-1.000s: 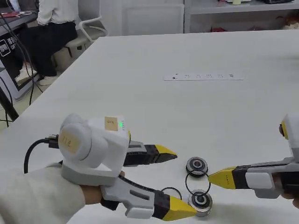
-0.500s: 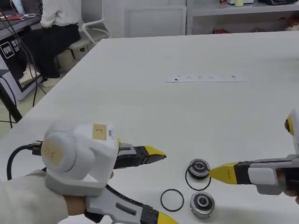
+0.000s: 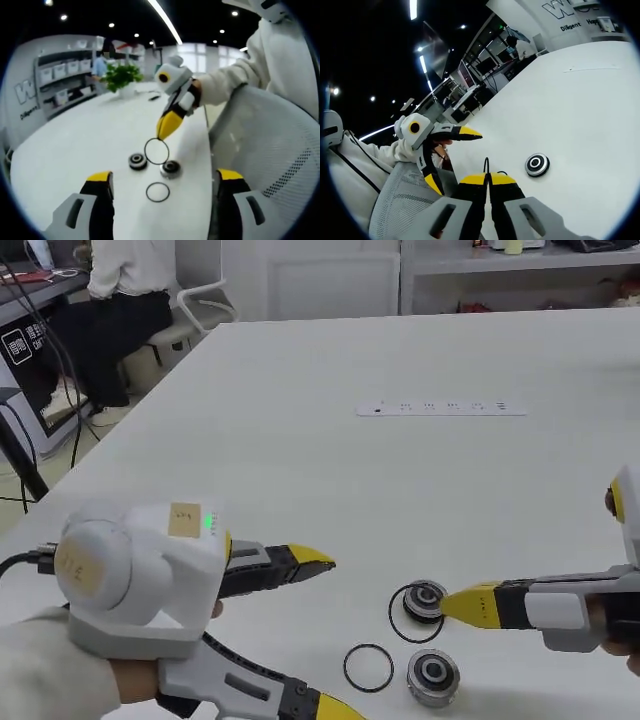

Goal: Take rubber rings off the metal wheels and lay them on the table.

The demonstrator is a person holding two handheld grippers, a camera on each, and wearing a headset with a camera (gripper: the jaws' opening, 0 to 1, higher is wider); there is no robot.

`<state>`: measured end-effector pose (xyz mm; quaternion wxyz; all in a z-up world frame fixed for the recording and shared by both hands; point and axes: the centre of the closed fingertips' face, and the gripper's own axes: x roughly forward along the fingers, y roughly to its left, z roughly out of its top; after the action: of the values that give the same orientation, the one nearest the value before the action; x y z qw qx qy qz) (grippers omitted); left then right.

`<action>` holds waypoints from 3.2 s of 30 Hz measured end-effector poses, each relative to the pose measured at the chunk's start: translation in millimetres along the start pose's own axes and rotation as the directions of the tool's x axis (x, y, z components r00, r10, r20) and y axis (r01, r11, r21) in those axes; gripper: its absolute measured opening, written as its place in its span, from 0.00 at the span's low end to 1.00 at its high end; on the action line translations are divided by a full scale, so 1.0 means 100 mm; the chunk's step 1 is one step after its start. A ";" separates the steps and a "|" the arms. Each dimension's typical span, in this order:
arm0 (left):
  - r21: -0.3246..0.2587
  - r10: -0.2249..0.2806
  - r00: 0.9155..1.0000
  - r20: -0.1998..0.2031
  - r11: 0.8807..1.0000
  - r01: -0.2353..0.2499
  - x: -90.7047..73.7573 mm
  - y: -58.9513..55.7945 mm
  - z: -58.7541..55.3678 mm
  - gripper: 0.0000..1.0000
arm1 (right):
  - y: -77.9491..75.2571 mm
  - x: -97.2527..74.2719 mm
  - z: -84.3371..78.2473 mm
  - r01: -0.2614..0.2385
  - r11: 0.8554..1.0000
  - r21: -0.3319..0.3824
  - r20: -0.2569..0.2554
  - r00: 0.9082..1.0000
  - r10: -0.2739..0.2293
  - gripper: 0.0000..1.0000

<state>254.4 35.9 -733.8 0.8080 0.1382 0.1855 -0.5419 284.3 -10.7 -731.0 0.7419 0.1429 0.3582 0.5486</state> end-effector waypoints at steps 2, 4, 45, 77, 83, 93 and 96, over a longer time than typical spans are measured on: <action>0.013 0.008 1.000 -0.008 1.000 -0.007 -0.01 0.01 -0.04 0.87 | 0.01 0.02 -0.01 -0.002 1.000 -0.001 -0.007 1.000 0.002 0.00; 0.008 0.004 1.000 -0.014 1.000 -0.004 -0.02 0.00 -0.07 0.87 | 0.02 0.03 -0.02 -0.002 1.000 -0.005 -0.012 1.000 0.002 0.00; -0.109 0.040 0.999 0.002 0.993 -0.040 -0.11 0.02 -0.34 0.89 | 0.03 0.59 -0.43 -0.005 0.991 -0.131 -0.203 0.979 -0.022 0.00; -0.133 0.034 0.999 0.014 0.991 -0.032 -0.11 0.01 -0.33 0.88 | -0.23 0.56 -0.35 0.082 0.963 -0.256 -0.199 0.971 -0.135 0.05; -0.137 0.037 0.999 0.017 0.990 -0.034 -0.11 0.02 -0.32 0.88 | -0.29 0.48 -0.23 0.108 0.954 -0.280 -0.162 0.974 -0.158 0.06; -0.140 0.056 0.998 0.036 0.989 -0.050 -0.13 0.07 -0.28 0.85 | -0.39 0.33 -0.06 0.157 0.942 -0.297 -0.104 0.975 -0.196 0.09; -0.145 0.072 0.995 0.063 0.987 -0.062 -0.16 0.12 -0.21 0.85 | -0.45 0.27 0.00 0.177 0.941 -0.289 -0.080 0.975 -0.208 0.10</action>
<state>256.7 62.2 -745.3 0.8395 0.0675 0.1913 -0.5041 320.7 -1.5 -768.2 0.7840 -0.0292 0.3292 0.5255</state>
